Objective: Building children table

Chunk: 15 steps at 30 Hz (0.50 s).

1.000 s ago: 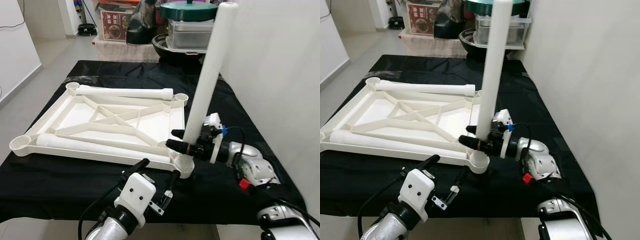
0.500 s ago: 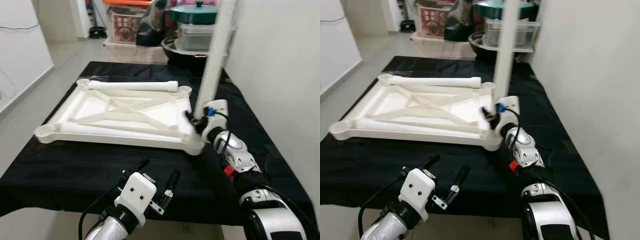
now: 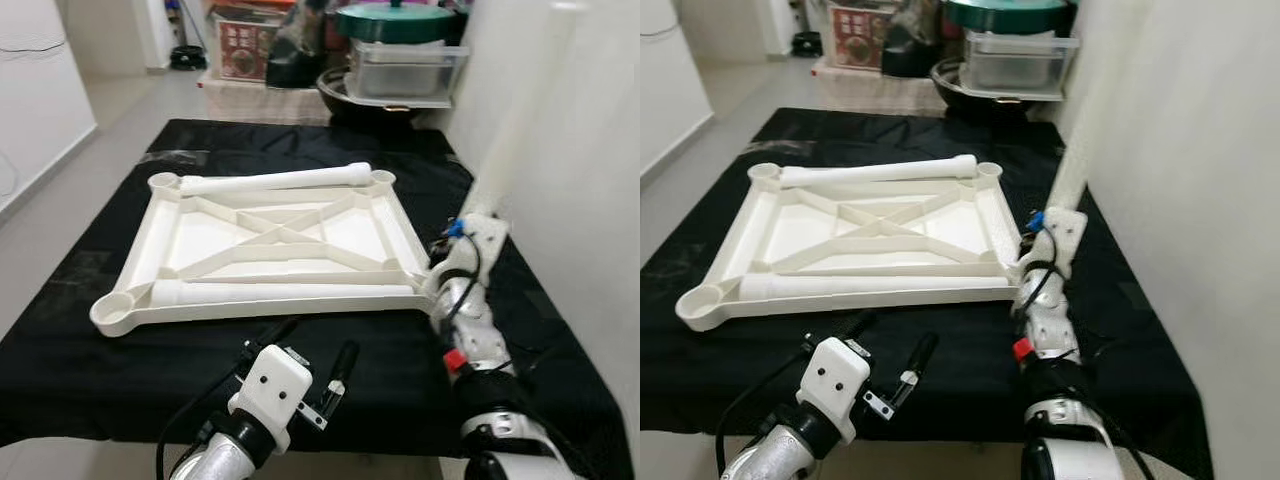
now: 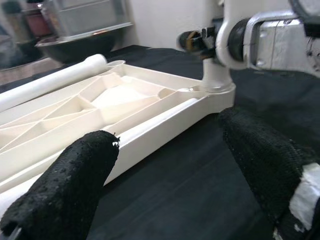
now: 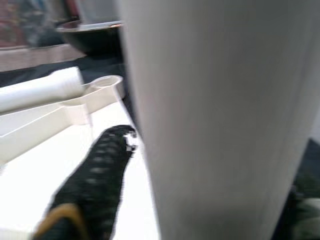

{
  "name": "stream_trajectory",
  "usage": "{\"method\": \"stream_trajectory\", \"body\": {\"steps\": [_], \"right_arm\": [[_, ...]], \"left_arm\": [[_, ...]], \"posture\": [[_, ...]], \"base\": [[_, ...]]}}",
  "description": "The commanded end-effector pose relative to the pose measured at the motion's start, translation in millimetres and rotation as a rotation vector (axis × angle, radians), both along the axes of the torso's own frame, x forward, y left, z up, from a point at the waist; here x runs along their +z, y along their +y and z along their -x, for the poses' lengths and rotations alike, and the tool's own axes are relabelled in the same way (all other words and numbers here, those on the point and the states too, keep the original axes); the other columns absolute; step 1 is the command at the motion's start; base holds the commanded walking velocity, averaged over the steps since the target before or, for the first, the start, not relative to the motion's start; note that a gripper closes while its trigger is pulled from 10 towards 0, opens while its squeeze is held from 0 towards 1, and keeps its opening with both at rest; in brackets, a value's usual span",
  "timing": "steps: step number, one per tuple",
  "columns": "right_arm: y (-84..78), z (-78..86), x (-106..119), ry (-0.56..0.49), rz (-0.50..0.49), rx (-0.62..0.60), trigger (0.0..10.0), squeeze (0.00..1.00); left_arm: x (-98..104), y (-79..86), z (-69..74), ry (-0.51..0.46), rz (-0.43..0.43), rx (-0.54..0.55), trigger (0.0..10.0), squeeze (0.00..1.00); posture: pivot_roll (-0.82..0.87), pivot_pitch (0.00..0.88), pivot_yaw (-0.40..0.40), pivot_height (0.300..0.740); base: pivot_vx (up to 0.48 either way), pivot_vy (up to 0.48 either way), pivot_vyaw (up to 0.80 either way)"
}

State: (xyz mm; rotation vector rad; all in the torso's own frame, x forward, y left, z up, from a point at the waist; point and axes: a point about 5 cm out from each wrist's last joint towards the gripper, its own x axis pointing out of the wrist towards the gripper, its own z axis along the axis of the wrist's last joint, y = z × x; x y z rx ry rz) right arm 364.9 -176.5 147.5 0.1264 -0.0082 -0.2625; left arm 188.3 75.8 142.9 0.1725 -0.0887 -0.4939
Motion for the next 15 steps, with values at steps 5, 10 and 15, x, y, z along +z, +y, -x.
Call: {"method": "stream_trajectory", "body": {"steps": [5, 10, 15], "right_arm": [[37.9, -0.8, 24.7, -0.167, -0.167, 0.512, 10.0, 0.00], [46.4, 13.5, 34.2, -0.184, -0.203, 0.940, 10.0, 0.00], [42.8, 25.3, 27.1, -0.125, -0.154, 1.188, 10.0, 0.00]], "left_arm": [[-2.8, -0.6, 0.6, 0.010, -0.005, -0.002, 10.0, 0.00], [-2.8, -1.1, 0.5, 0.009, -0.005, -0.006, 10.0, 0.00], [-2.6, -1.0, 0.4, 0.008, -0.005, -0.003, 10.0, 0.00]], "posture": [[0.13, 0.025, -0.069, 0.740], [0.14, 0.025, -0.072, 0.740], [0.14, 0.026, -0.074, 0.740]], "base": [[0.000, 0.000, 0.00], [0.000, 0.000, 0.00], [0.000, 0.000, 0.00]]}}
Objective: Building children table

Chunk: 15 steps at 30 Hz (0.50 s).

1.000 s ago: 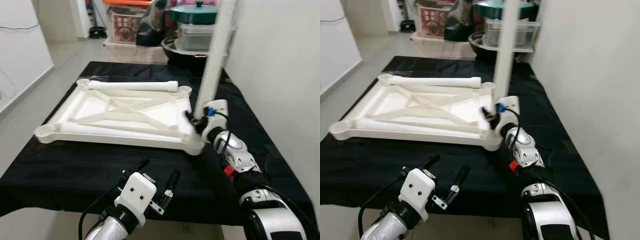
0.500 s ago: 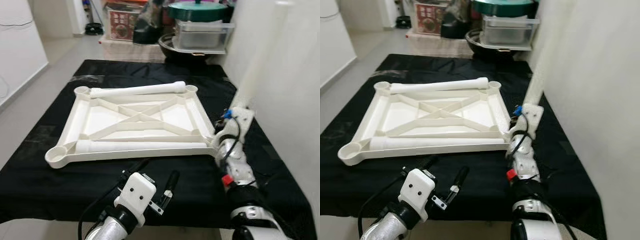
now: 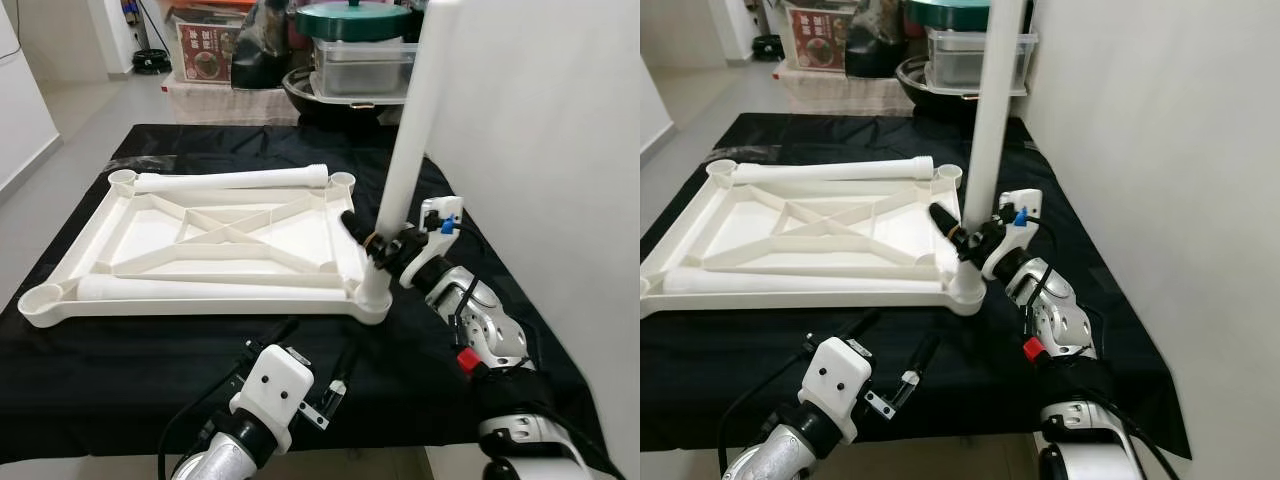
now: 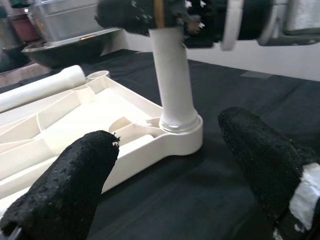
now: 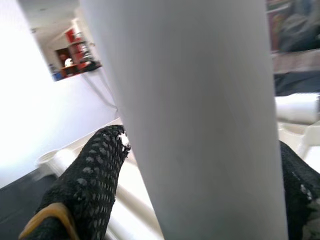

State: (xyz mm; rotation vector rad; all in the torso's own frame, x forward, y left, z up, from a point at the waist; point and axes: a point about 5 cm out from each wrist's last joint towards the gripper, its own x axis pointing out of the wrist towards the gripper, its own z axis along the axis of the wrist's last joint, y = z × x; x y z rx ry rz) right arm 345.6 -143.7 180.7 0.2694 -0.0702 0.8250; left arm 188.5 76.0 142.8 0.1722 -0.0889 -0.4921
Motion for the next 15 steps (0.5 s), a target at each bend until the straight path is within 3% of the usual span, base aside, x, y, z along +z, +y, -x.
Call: {"method": "stream_trajectory", "body": {"steps": [1, 2, 5, 9, 11, 12, 15], "right_arm": [[9.1, 13.2, -10.0, 0.015, 0.059, 0.220, 10.0, 0.00], [9.1, 13.2, -10.0, 0.015, 0.059, 0.220, 10.0, 0.00], [13.0, 23.4, -17.7, 0.011, 0.157, 0.391, 10.0, 0.00], [20.4, 23.5, -23.0, 0.001, 0.205, 0.408, 10.0, 0.00], [24.4, 21.2, -29.7, -0.009, 0.259, 0.380, 9.4, 0.00], [24.8, 6.8, -35.4, -0.005, 0.301, 0.204, 0.0, 0.00], [23.0, 0.2, -34.4, 0.000, 0.289, 0.122, 0.0, 0.00]], "left_arm": [[-2.4, -0.9, 0.5, 0.007, -0.006, -0.003, 10.0, 0.00], [-2.4, -0.9, 0.5, 0.007, -0.006, -0.003, 10.0, 0.00], [-1.9, -0.3, 0.3, 0.005, -0.007, 0.000, 10.0, 0.00], [-1.8, -0.1, 0.1, 0.005, -0.007, 0.001, 10.0, 0.00], [-1.6, -0.3, 0.0, 0.005, -0.007, 0.000, 10.0, 0.00], [-1.5, -0.8, -0.1, 0.005, -0.007, 0.000, 10.0, 0.00], [-1.5, -1.0, -0.1, 0.005, -0.007, 0.000, 10.0, 0.00]], "posture": [[0.14, 0.029, -0.075, 0.740], [0.14, 0.029, -0.075, 0.740], [0.14, 0.033, -0.074, 0.740], [0.14, 0.033, -0.074, 0.740], [0.14, 0.034, -0.072, 0.740], [0.15, 0.035, -0.074, 0.740], [0.15, 0.035, -0.074, 0.740]], "base": [[0.000, 0.000, 0.00], [0.000, 0.000, 0.00], [0.000, 0.000, 0.00], [0.000, 0.000, 0.00], [0.000, 0.000, 0.00], [0.000, 0.000, 0.00], [0.000, 0.000, 0.00]]}}
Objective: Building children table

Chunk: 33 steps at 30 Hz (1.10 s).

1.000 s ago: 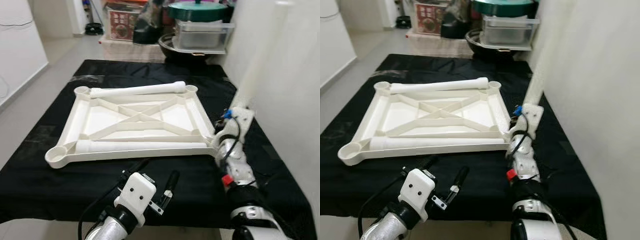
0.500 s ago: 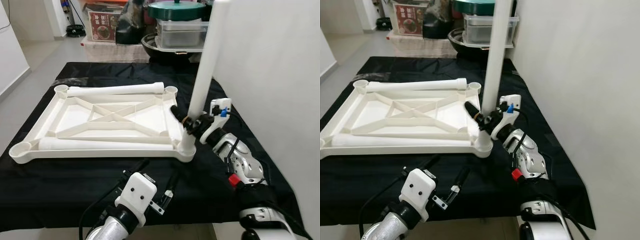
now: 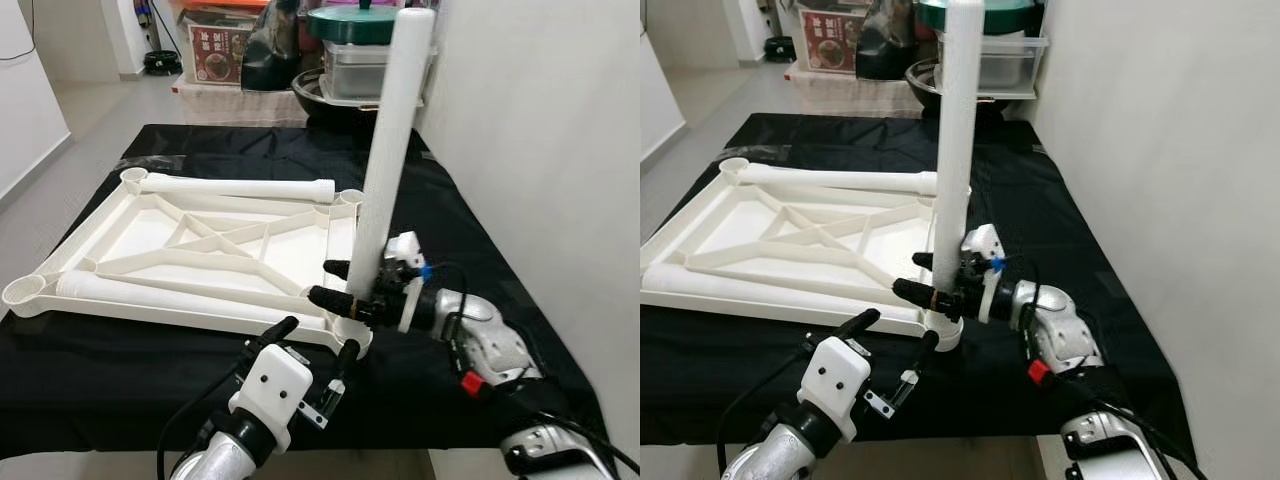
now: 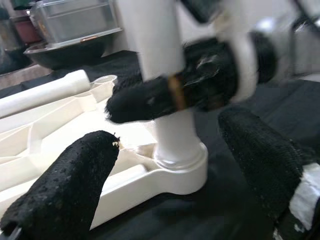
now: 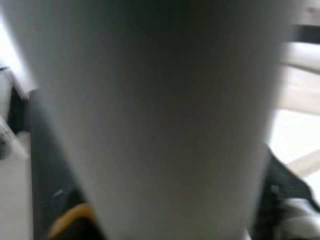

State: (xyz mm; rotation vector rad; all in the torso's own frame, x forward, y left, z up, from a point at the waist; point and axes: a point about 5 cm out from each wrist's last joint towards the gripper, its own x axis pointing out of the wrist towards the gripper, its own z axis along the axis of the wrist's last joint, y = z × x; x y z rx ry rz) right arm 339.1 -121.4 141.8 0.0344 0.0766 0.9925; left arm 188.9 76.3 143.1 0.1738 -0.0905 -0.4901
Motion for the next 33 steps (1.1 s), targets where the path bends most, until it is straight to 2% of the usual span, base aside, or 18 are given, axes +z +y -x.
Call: {"method": "stream_trajectory", "body": {"steps": [1, 2, 3, 4, 7, 8, 10, 13, 14, 17, 21, 22, 23, 25, 26, 30, 31, 33], "right_arm": [[-2.6, -13.8, 8.0, -0.028, 0.003, -0.141, 0.0, 0.00], [-7.5, -21.2, 12.1, -0.031, -0.016, -0.246, 0.0, 0.00], [-7.5, -21.2, 12.1, -0.031, -0.016, -0.246, 0.0, 0.00], [-16.5, -30.2, 18.2, -0.051, -0.030, -0.405, 0.0, 0.00], [-29.8, -37.7, 18.4, -0.011, -0.056, -0.628, 0.0, 0.00], [-47.6, -40.1, 11.8, 0.060, -0.063, -0.894, 0.0, 0.00], [-47.6, -40.1, 11.8, 0.060, -0.063, -0.894, 0.0, 0.00], [-66.7, -33.3, -0.5, 0.113, -0.020, -1.156, 0.0, 0.00], [-66.7, -33.3, -0.5, 0.113, -0.020, -1.156, 0.0, 0.00], [-77.2, -15.1, -12.5, 0.128, 0.066, -1.440, 0.0, 0.00], [-67.2, -9.2, -15.4, 0.150, 0.088, -1.489, 0.0, 0.00], [-56.1, -11.7, -14.2, 0.170, 0.043, -1.451, 8.2, 0.00], [-45.8, -14.9, -11.8, 0.179, -0.007, -1.404, 10.0, 0.00], [-38.1, -18.1, -6.2, 0.150, -0.043, -1.361, 10.0, 0.00], [-34.4, -20.2, -1.8, 0.120, -0.067, -1.329, 10.0, 1.00], [-31.8, -25.6, 8.7, 0.063, -0.110, -1.263, 10.0, 1.00], [-30.7, -29.8, 18.1, 0.022, -0.170, -1.160, 10.0, 0.00], [-30.9, -31.2, 22.3, -0.001, -0.192, -1.116, 10.0, 0.00]], "left_arm": [[-1.7, -1.0, 0.3, 0.007, -0.006, -0.001, 10.0, 0.00], [-1.7, -0.8, 0.2, 0.007, -0.005, 0.000, 10.0, 0.00], [-1.7, -0.8, 0.2, 0.007, -0.005, 0.000, 10.0, 0.00], [-1.5, -0.6, 0.0, 0.006, -0.005, 0.000, 10.0, 0.00], [-1.8, -0.3, -0.2, 0.006, -0.005, -0.001, 10.0, 0.00], [-2.1, -0.2, -0.3, 0.007, -0.006, -0.002, 10.0, 0.00], [-2.1, -0.2, -0.3, 0.007, -0.006, -0.002, 10.0, 0.00], [-2.4, -0.4, -0.4, 0.007, -0.007, -0.004, 10.0, 0.00], [-2.4, -0.4, -0.4, 0.007, -0.007, -0.004, 10.0, 0.00], [-2.2, -0.1, -0.6, 0.006, -0.009, -0.005, 10.0, 0.00], [-2.5, 0.0, -0.3, 0.007, -0.010, -0.006, 10.0, 0.00], [-2.6, -0.1, -0.2, 0.007, -0.010, -0.007, 10.0, 0.00], [-2.7, -0.2, 0.1, 0.007, -0.011, -0.007, 10.0, 0.00], [-2.7, -0.4, 0.2, 0.008, -0.011, -0.008, 10.0, 0.00], [-2.8, -0.5, 0.2, 0.008, -0.011, -0.008, 10.0, 0.00], [-3.0, -0.9, 0.3, 0.008, -0.011, -0.007, 10.0, 0.00], [-3.2, -1.1, 0.5, 0.008, -0.010, -0.007, 10.0, 0.00], [-3.2, -1.1, 0.5, 0.008, -0.010, -0.007, 10.0, 0.00]], "posture": [[0.14, 0.036, -0.074, 0.740], [0.14, 0.036, -0.073, 0.740], [0.14, 0.036, -0.073, 0.740], [0.14, 0.036, -0.074, 0.740], [0.14, 0.034, -0.074, 0.740], [0.14, 0.035, -0.070, 0.740], [0.14, 0.035, -0.070, 0.740], [0.14, 0.035, -0.072, 0.740], [0.14, 0.035, -0.072, 0.740], [0.14, 0.034, -0.068, 0.740], [0.14, 0.031, -0.068, 0.740], [0.14, 0.032, -0.066, 0.740], [0.14, 0.031, -0.066, 0.740], [0.14, 0.028, -0.068, 0.740], [0.14, 0.028, -0.068, 0.740], [0.14, 0.022, -0.071, 0.740], [0.14, 0.021, -0.070, 0.740], [0.14, 0.021, -0.070, 0.740]], "base": [[0.000, 0.000, 0.00], [0.000, 0.000, 0.00], [0.000, 0.000, 0.00], [0.000, 0.000, 0.00], [0.000, 0.000, 0.00], [0.000, 0.000, 0.00], [0.000, 0.000, 0.00], [0.000, 0.000, 0.00], [0.000, 0.000, 0.00], [0.000, 0.000, 0.00], [0.000, 0.000, 0.00], [0.000, 0.000, 0.00], [0.000, 0.000, 0.00], [0.000, 0.000, 0.00], [0.000, 0.000, 0.00], [0.000, 0.000, 0.00], [0.000, 0.000, 0.00], [0.000, 0.000, 0.00]]}}
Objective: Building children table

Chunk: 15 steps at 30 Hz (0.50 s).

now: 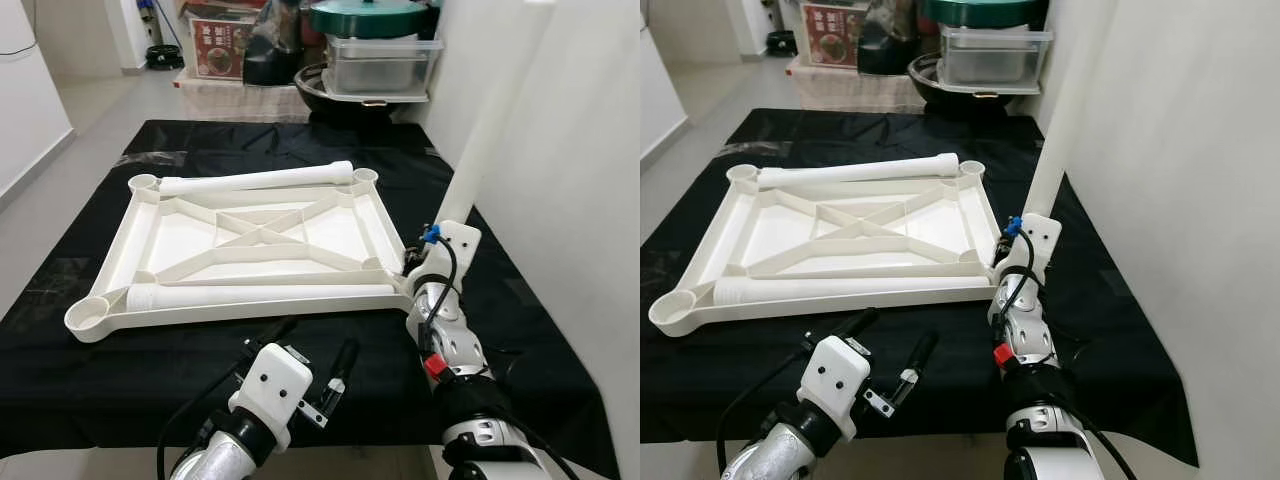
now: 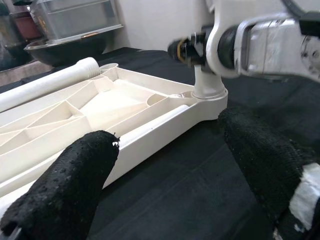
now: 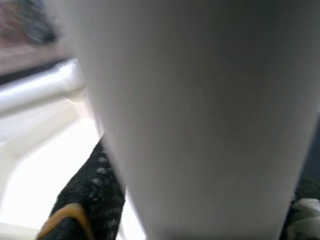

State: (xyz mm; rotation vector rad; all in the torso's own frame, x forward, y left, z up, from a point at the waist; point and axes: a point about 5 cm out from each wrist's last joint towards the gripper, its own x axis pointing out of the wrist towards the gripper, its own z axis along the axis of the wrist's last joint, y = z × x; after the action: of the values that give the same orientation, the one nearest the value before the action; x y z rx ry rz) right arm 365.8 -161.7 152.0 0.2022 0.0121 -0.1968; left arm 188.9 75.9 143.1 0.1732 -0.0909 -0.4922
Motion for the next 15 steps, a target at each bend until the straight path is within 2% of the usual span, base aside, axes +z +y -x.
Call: {"method": "stream_trajectory", "body": {"steps": [1, 3, 4, 5, 6, 7, 8, 9, 10, 11, 12, 15], "right_arm": [[9.3, -4.5, 12.1, -0.064, -0.019, 0.071, 10.0, 0.00], [11.8, -6.8, 23.2, -0.141, -0.058, 0.283, 10.0, 0.00], [11.8, -6.8, 23.2, -0.141, -0.058, 0.283, 10.0, 0.00], [14.1, -3.1, 28.2, -0.182, -0.093, 0.555, 10.0, 0.00], [14.1, -3.1, 28.2, -0.182, -0.093, 0.555, 10.0, 0.00], [13.7, -0.8, 28.4, -0.189, -0.094, 0.642, 10.0, 0.00], [12.3, 7.1, 27.0, -0.192, -0.069, 0.818, 10.0, 0.00], [12.3, 7.1, 27.0, -0.192, -0.069, 0.818, 10.0, 0.00], [12.3, 10.8, 26.0, -0.183, -0.069, 0.889, 10.0, 0.00], [13.0, 17.1, 24.4, -0.165, -0.064, 1.010, 10.0, 0.00], [13.0, 17.1, 24.4, -0.165, -0.064, 1.010, 10.0, 0.00], [16.4, 28.9, 20.3, -0.134, -0.015, 1.203, 10.0, 0.00]], "left_arm": [[-3.2, -0.8, 0.5, 0.008, -0.010, -0.005, 10.0, 0.00], [-3.6, -1.0, 0.7, 0.008, -0.010, -0.006, 10.0, 0.00], [-3.6, -1.0, 0.7, 0.008, -0.010, -0.006, 10.0, 0.00], [-3.7, -1.4, 0.5, 0.007, -0.010, -0.007, 10.0, 0.00], [-3.7, -1.4, 0.5, 0.007, -0.010, -0.007, 10.0, 0.00], [-3.7, -1.5, 0.4, 0.006, -0.010, -0.007, 10.0, 0.00], [-3.7, -1.7, 0.2, 0.005, -0.009, -0.008, 10.0, 0.00], [-3.7, -1.7, 0.2, 0.005, -0.009, -0.008, 10.0, 0.00], [-3.8, -1.7, 0.2, 0.005, -0.010, -0.008, 10.0, 0.00], [-3.7, -1.6, 0.1, 0.003, -0.010, -0.008, 10.0, 0.00], [-3.7, -1.6, 0.1, 0.003, -0.010, -0.008, 10.0, 0.00], [-3.6, -1.7, 0.3, 0.002, -0.010, -0.007, 10.0, 0.00]], "posture": [[0.14, 0.021, -0.070, 0.740], [0.13, 0.014, -0.067, 0.740], [0.13, 0.014, -0.067, 0.740], [0.13, 0.011, -0.069, 0.740], [0.13, 0.011, -0.069, 0.740], [0.13, 0.011, -0.069, 0.740], [0.13, 0.008, -0.070, 0.740], [0.13, 0.008, -0.070, 0.740], [0.14, 0.007, -0.072, 0.740], [0.14, 0.004, -0.070, 0.740], [0.14, 0.004, -0.070, 0.740], [0.14, 0.005, -0.071, 0.740]], "base": [[0.000, 0.000, 0.00], [0.000, 0.000, 0.00], [0.000, 0.000, 0.00], [0.000, 0.000, 0.00], [0.000, 0.000, 0.00], [0.000, 0.000, 0.00], [0.000, 0.000, 0.00], [0.000, 0.000, 0.00], [0.000, 0.000, 0.00], [0.000, 0.000, 0.00], [0.000, 0.000, 0.00], [0.000, 0.000, 0.00]]}}
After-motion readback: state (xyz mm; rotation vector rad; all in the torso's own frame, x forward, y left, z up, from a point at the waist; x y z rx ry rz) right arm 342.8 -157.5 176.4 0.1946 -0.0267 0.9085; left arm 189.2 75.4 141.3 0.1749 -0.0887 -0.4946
